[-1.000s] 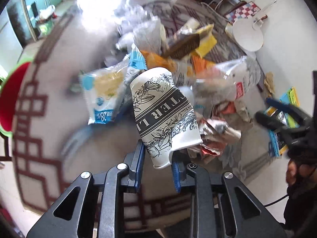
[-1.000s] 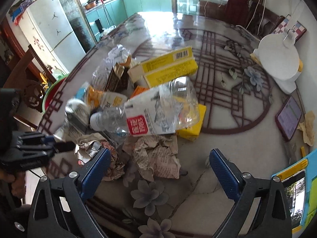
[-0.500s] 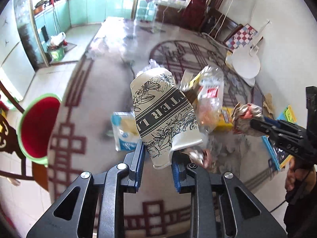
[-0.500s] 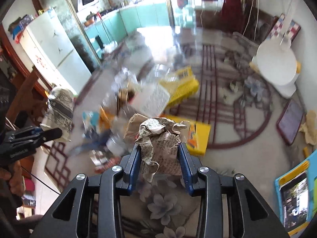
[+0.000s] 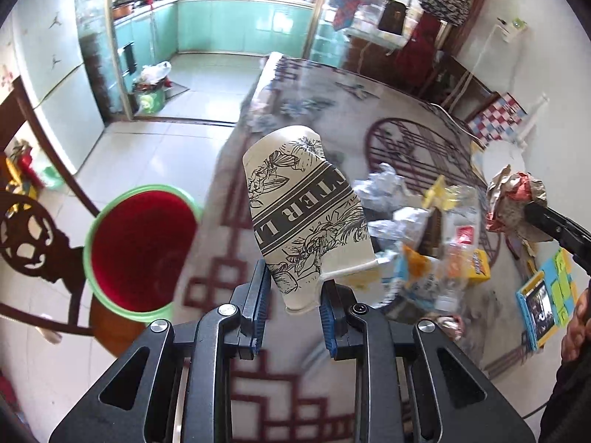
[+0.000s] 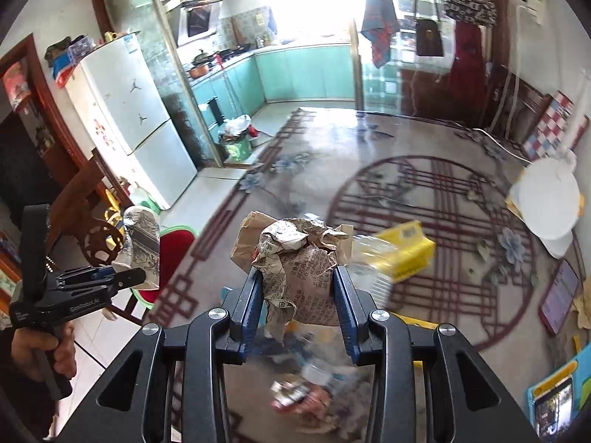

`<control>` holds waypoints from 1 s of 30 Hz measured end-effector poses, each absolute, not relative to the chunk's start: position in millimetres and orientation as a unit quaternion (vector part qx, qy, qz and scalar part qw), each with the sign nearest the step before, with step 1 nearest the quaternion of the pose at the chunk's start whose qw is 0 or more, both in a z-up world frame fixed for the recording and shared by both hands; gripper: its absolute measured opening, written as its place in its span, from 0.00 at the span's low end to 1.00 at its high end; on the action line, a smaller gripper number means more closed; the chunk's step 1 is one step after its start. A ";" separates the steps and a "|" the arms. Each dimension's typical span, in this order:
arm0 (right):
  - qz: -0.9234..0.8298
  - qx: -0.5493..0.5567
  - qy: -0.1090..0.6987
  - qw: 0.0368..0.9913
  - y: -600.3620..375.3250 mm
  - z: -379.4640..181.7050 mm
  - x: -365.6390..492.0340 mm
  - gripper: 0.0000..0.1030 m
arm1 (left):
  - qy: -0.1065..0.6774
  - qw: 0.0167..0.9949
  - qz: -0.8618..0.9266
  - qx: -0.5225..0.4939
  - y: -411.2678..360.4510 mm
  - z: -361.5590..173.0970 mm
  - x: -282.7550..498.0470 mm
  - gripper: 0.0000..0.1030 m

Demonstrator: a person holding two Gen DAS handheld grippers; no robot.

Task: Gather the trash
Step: 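Carry both items over the red bucket and open both tools to drop them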

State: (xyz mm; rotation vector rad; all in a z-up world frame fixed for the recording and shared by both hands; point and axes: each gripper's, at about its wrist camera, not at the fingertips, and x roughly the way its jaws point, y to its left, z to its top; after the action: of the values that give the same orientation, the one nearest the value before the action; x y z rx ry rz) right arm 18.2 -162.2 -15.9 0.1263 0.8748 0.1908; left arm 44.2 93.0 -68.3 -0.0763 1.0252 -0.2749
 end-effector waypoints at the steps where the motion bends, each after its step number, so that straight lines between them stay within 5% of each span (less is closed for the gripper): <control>1: 0.099 0.058 0.423 0.899 -149.5 -15.3 23.4 0.34 | 0.490 0.862 -0.125 -0.038 102.2 -70.2 46.4 0.23; 30: 0.206 0.066 0.507 0.835 73.7 -119.5 162.6 0.35 | 0.563 0.823 -0.044 -0.064 253.1 -149.2 113.8 0.23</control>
State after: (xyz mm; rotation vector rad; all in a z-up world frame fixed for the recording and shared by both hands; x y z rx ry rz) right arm 162.6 73.7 -119.5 0.1389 1.0737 0.4359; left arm 113.8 253.1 -149.2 -0.1371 1.1980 -0.0926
